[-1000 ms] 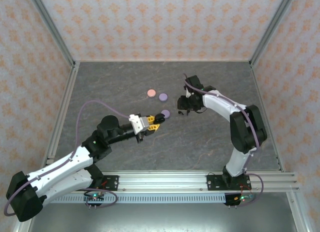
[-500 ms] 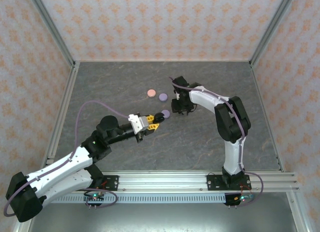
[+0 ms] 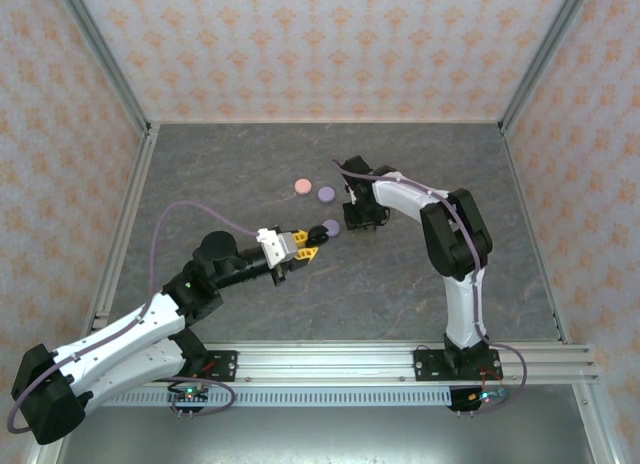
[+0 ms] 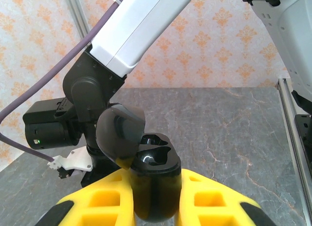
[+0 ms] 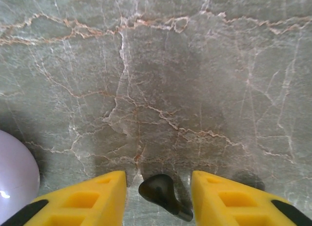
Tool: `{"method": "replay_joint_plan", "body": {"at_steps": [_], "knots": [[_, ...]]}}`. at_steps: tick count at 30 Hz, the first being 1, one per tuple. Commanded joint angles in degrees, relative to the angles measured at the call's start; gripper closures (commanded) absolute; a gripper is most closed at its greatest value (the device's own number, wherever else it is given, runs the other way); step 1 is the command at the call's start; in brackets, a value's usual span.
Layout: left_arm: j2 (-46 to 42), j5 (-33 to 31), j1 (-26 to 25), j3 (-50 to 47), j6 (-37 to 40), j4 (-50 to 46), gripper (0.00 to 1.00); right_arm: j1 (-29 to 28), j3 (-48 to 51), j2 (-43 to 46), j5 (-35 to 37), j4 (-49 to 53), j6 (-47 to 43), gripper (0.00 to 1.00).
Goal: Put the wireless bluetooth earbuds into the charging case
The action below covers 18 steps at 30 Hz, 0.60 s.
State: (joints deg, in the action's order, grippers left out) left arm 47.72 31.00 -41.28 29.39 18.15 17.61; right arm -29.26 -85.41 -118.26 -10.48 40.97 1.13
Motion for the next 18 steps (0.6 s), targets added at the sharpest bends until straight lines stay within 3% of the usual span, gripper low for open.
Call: {"method": "replay_joint_plan", "body": {"at_steps": [1,12,18], "knots": [[-0.53,-0.77,-0.45,-0.3,1.36,0.06,1.0,-0.45,-1.63,-1.0,0.72,1.96,-1.21,0.64],[0.35,-0.76,-0.47,0.32,1.47,-0.38,1.0,-0.55,-0.74,-0.46,0.65,1.98,-1.38,0.75],[0.35,-1.38,-0.46,0.17,0.76,0.46,1.0,-0.54,3.36,6.05,0.02,-2.91,-0.22,0.8]]}}
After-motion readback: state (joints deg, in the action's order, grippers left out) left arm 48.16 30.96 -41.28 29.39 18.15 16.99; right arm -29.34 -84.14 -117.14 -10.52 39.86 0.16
